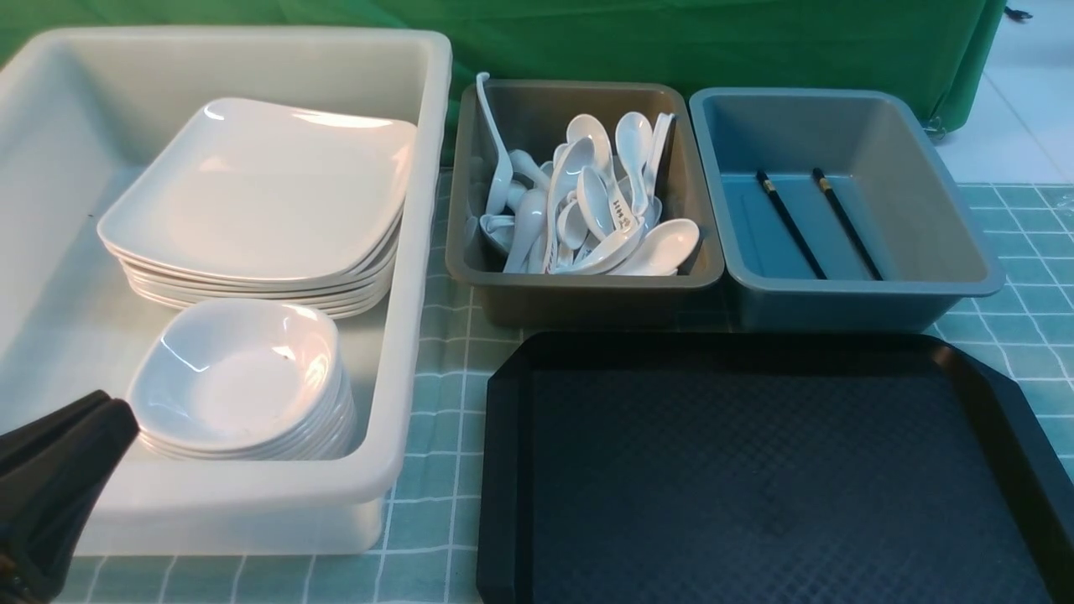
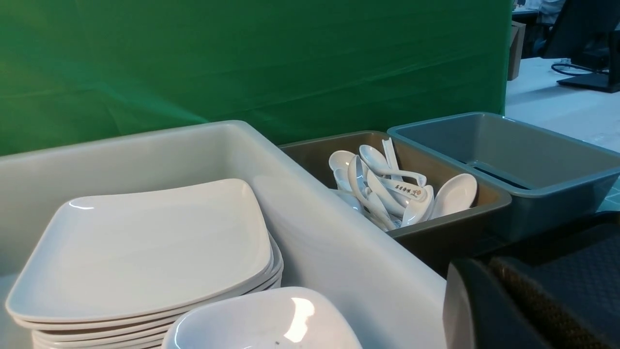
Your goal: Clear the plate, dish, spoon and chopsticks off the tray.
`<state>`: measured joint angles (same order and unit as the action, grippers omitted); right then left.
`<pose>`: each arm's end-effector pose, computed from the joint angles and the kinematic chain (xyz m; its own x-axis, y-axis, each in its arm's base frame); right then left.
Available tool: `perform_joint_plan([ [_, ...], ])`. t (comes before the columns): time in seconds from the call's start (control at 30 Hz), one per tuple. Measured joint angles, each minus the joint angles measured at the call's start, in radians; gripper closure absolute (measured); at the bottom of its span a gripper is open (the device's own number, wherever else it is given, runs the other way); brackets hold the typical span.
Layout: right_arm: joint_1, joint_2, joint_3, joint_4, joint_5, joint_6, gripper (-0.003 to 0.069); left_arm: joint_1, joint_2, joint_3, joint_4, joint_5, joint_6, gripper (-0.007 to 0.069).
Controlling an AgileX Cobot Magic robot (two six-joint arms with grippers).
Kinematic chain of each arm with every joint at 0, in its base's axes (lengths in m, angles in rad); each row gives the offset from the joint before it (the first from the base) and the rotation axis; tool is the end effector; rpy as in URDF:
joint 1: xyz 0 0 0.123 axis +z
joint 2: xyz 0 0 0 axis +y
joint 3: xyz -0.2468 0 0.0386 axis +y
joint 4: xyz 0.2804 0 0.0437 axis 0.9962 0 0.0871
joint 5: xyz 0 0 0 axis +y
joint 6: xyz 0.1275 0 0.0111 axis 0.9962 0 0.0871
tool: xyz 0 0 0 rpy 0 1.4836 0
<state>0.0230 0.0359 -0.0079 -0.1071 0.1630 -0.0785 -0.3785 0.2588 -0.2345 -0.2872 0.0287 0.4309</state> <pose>0.1635 0.0015 0.1931 -0.0999 -0.1855 -0.9776 -0.0244 0.9826 -0.1839 0.1674 -0.0677 0.2648 0.0866 0.1198 -0.9890 0.3685 0.9185 0.1435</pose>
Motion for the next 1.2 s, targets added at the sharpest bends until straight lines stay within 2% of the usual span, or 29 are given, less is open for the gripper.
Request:
perform_joint_plan([
  [0.23, 0.001, -0.034, 0.014, 0.029, 0.071, 0.014, 0.0643, 0.000, 0.001, 0.001, 0.000, 0.006, 0.000, 0.0607],
  [0.5, 0.003, -0.034, 0.014, 0.085, 0.080, 0.069, 0.0641, 0.000, 0.001, 0.001, 0.000, 0.007, 0.000, 0.0607],
  [1.2, 0.003, -0.034, 0.014, 0.089, 0.080, 0.079, 0.0590, 0.000, 0.001, 0.006, 0.007, 0.000, 0.000, 0.0607],
])
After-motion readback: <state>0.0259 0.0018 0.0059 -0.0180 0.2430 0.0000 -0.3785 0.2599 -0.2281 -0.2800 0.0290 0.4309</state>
